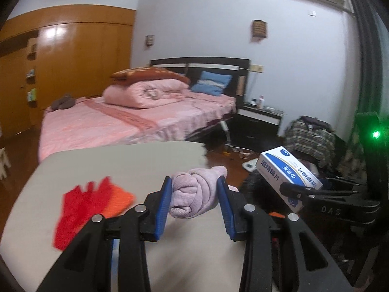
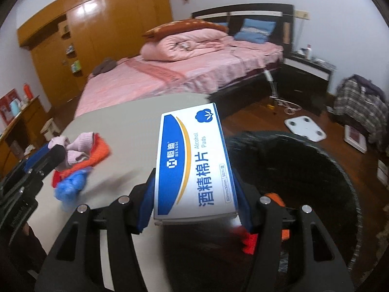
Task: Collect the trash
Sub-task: 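Carry the box and pink towel over the bin and open both tools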
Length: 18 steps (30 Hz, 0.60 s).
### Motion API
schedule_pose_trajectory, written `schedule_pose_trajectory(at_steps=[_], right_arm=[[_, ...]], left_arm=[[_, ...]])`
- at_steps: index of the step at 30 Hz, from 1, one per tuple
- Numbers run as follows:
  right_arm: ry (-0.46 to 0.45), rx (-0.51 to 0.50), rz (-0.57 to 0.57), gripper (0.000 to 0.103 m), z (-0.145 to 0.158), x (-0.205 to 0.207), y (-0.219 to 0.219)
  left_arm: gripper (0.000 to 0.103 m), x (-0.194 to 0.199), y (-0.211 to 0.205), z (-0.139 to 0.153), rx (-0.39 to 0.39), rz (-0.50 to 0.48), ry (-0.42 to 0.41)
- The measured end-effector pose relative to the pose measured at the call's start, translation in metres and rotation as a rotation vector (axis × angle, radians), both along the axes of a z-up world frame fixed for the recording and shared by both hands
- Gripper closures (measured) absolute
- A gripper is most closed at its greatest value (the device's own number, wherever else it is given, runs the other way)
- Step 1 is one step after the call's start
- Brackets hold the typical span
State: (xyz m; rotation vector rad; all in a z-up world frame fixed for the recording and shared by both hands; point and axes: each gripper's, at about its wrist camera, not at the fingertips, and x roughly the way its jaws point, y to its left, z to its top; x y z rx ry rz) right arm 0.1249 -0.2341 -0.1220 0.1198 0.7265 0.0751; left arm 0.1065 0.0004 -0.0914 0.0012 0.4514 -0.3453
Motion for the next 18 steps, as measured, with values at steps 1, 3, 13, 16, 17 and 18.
schedule_pose_trajectory(at_steps=[1, 3, 13, 16, 17, 18], right_arm=[[0.003, -0.001, -0.021, 0.047, -0.002, -0.004, -0.01], [0.009, -0.005, -0.064, 0.047, -0.007, -0.012, -0.03], [0.022, -0.017, -0.213, 0.047, -0.025, -0.036, -0.094], [0.019, -0.022, -0.243, 0.047, -0.027, -0.041, -0.106], [0.02, -0.024, -0.252, 0.047, -0.027, -0.042, -0.11], [0.021, -0.028, -0.262, 0.046, -0.029, -0.044, -0.113]], left_arm=[[0.065, -0.001, -0.01, 0.001, 0.0, -0.024, -0.001], [0.065, -0.001, -0.028, 0.001, -0.001, -0.069, -0.001], [0.065, 0.01, -0.104, -0.009, 0.004, -0.227, 0.031], [0.065, 0.014, -0.121, -0.013, 0.0, -0.259, 0.049], [0.065, 0.015, -0.125, -0.014, -0.003, -0.269, 0.053], [0.064, 0.017, -0.13, -0.016, -0.008, -0.286, 0.063]])
